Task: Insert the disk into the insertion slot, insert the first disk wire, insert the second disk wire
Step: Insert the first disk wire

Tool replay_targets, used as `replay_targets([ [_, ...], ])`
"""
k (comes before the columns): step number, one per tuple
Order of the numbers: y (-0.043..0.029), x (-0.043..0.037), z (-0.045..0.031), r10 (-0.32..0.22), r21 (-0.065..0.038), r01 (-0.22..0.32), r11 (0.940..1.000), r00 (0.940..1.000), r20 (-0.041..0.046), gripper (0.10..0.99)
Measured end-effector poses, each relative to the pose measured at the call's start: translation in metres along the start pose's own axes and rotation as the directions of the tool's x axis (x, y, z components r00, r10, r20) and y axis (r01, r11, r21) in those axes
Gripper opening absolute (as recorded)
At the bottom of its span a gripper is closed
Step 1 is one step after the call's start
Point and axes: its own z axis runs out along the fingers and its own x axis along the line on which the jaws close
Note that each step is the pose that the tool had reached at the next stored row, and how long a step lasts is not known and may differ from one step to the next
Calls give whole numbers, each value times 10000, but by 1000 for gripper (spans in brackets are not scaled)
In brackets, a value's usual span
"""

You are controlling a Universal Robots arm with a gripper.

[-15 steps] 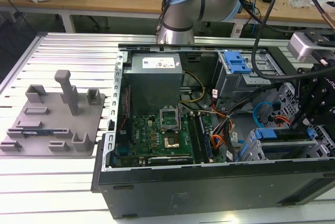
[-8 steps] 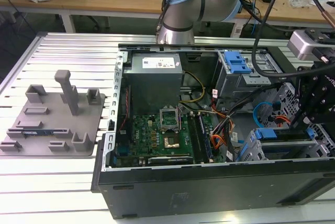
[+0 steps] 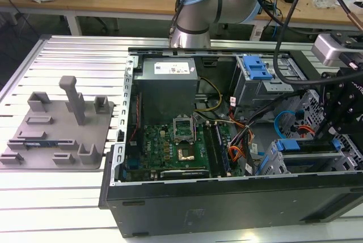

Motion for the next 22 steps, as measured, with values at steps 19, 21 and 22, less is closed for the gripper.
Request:
replay_targets([
  [19,-1,16,44,-158,7,158,9999,9999,-15,165],
  [21,-1,16,51,-210,10,210,9998,9998,-14,165],
  [22,-1,16,53,-257,13,257,9997,9997,-13,176],
])
